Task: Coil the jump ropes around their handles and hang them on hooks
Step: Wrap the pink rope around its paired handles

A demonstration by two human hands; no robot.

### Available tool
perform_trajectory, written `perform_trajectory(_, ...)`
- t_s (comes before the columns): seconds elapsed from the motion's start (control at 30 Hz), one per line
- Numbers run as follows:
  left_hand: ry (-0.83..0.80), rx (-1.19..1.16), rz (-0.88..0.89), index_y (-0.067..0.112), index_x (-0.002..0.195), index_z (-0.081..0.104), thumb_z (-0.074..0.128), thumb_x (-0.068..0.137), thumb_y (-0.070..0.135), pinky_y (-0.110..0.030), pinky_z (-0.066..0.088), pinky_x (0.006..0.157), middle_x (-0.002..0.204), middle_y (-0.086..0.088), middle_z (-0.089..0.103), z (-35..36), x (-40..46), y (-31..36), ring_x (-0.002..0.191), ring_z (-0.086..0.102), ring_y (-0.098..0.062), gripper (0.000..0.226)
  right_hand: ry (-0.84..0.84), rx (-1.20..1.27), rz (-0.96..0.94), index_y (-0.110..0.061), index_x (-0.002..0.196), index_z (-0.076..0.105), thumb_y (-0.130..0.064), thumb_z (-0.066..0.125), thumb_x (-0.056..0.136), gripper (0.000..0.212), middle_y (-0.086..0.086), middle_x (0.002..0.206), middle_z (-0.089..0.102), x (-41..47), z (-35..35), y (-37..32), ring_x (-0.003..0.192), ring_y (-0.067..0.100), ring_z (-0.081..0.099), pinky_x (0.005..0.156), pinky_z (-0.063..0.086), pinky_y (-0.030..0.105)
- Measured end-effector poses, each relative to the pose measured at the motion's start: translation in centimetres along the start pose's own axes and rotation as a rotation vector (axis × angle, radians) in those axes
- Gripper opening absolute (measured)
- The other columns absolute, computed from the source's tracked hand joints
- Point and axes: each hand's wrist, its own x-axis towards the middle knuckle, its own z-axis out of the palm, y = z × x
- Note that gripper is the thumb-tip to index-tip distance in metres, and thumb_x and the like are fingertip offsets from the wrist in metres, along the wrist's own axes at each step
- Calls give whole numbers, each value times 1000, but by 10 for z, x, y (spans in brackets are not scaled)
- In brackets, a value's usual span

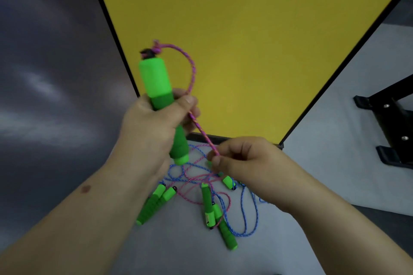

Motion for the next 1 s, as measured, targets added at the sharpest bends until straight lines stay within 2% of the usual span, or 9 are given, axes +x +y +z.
perform_trajectory(0.07,40,-51,-42,14,94,64,67,97,5,-32,62,69,80,-3,75,-7,7,5,71,72,-16,9,82,-19,-10,-29,92,76,-40,66,95,16,20,92,71,1,-1,1,72,38,56,70,53,50)
perform_trajectory(0.17,-137,26,-159,12,100,70,76,91,16,-42,64,85,92,-7,79,-3,-5,-5,84,77,-21,11,225,60,-96,-23,87,77,-33,65,97,18,22,86,69,3,-2,-9,64,24,51,61,46,38)
perform_trajectory(0.23,-231,187,-91,17,98,75,82,83,18,-41,62,87,89,-4,80,5,-17,-14,84,77,-18,17,225,29,-146,-20,86,77,-32,65,97,20,18,83,70,2,-2,-16,66,30,54,60,46,40)
perform_trajectory(0.4,-30,-2,-51,13,92,68,76,88,0,-38,59,75,82,-7,73,1,-2,-7,76,70,-21,16,123,24,-32,-27,90,78,-33,69,94,12,4,73,70,0,-3,-12,59,10,47,57,38,30)
perform_trajectory(0.47,15,-55,-101,12,95,67,72,92,2,-36,61,73,83,-9,74,-4,4,-4,75,73,-20,12,159,-20,-21,-27,86,77,-35,66,95,16,13,79,71,1,-3,-8,58,16,47,55,38,31)
perform_trajectory(0.6,-208,53,-174,8,108,71,80,84,14,-42,64,81,99,-16,78,4,-11,-14,90,76,-28,27,238,-1,-121,-23,85,77,-34,67,96,19,23,84,68,3,0,-14,67,36,56,58,47,42)
perform_trajectory(0.8,9,-35,-50,15,94,63,71,93,3,-37,64,78,80,-3,75,-10,8,4,78,76,-18,15,139,-43,-26,-27,84,77,-40,65,95,20,19,78,67,0,-3,-10,55,15,44,54,36,31)
perform_trajectory(0.93,-198,82,-99,17,95,70,84,79,14,-42,63,84,89,-9,76,-1,-9,-5,84,76,-22,21,242,-19,-107,-26,83,76,-38,65,97,22,24,81,66,2,-1,-15,60,33,49,53,40,35)
perform_trajectory(1.0,-196,160,-34,18,93,71,83,75,16,-42,64,81,83,-8,74,4,-14,-6,80,74,-22,22,208,4,-144,-26,87,77,-36,65,96,18,21,76,65,1,1,-19,59,26,49,53,40,37)
